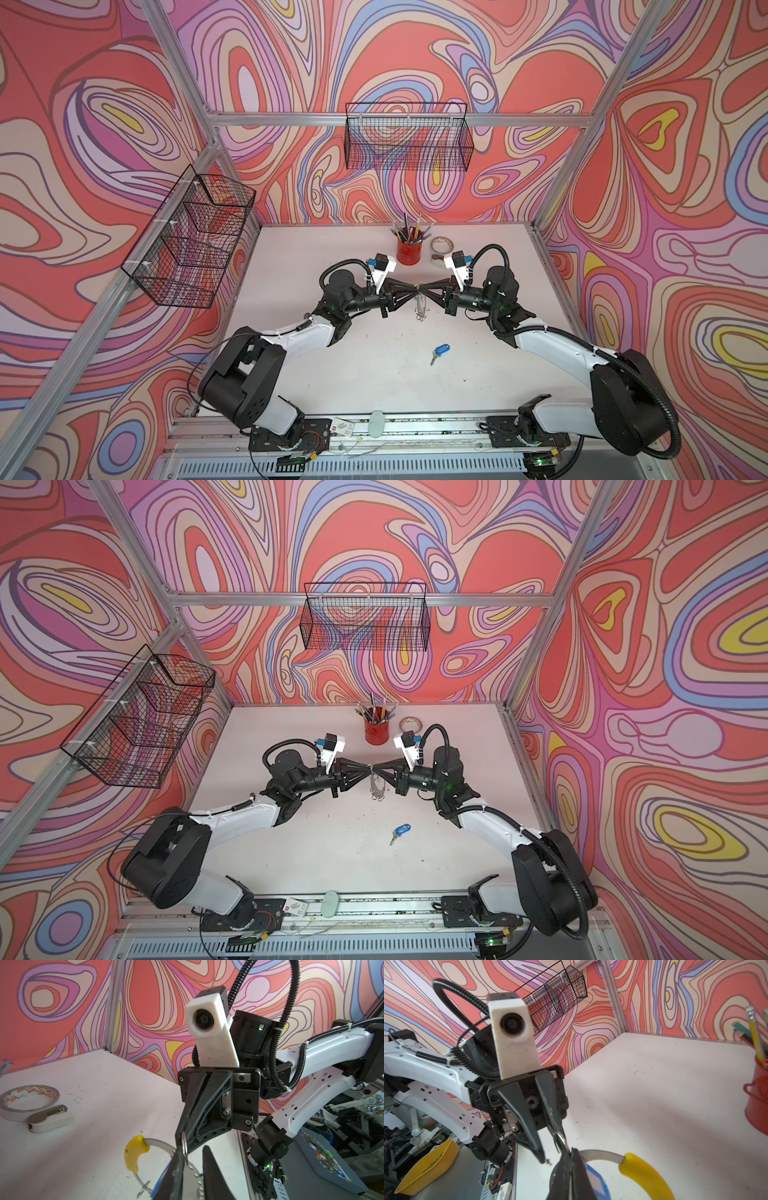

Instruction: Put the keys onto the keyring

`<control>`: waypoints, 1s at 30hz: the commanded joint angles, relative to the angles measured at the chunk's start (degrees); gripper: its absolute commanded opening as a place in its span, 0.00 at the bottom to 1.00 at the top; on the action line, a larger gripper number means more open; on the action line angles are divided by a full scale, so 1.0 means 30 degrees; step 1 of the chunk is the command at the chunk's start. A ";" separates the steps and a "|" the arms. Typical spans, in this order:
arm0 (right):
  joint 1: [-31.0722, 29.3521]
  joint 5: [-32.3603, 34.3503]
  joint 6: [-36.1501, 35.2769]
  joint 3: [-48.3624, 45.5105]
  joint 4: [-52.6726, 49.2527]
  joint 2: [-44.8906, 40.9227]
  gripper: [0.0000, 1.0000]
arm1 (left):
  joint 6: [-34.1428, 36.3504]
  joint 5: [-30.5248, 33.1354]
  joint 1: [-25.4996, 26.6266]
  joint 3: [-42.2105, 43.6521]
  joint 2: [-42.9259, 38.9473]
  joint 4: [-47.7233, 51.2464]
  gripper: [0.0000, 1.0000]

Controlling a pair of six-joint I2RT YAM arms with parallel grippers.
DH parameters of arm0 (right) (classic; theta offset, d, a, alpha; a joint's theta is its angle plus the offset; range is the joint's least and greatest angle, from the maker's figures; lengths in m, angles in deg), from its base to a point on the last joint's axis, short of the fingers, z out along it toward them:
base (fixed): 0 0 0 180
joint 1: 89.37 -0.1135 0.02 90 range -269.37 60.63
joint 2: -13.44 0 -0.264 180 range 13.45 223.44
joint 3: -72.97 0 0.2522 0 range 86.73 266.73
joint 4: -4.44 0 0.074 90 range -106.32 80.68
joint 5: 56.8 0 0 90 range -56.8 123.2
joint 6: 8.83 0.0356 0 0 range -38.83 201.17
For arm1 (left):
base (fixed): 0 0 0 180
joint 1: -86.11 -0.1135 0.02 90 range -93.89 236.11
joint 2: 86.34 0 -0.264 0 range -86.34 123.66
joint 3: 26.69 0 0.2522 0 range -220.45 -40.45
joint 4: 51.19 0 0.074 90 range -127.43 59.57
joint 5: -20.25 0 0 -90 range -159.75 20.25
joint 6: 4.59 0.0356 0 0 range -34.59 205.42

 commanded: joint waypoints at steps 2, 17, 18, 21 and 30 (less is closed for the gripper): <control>-0.0512 0.2346 -0.3851 0.1764 -0.3833 -0.0480 0.00 | 0.4982 0.1370 -0.0002 -0.1412 -0.2658 0.8875 0.47; -0.2325 0.3924 -0.9309 0.2956 -0.8217 -0.0842 0.00 | 1.9974 0.4688 0.0101 -0.9994 -0.2917 2.8026 0.51; -0.2385 0.3895 -0.9335 0.2962 -0.8225 -0.0902 0.00 | 2.0313 0.4808 0.0159 -1.0576 -0.2507 2.8523 0.49; -0.2474 0.3814 -0.9403 0.2808 -0.8184 -0.1100 0.00 | 2.0928 0.5059 0.0442 -1.1834 -0.1561 2.9461 0.46; -0.2533 0.3471 -0.9415 0.2715 -0.8095 -0.1170 0.00 | 2.1176 0.6326 0.1111 -1.3699 0.0421 3.0141 0.37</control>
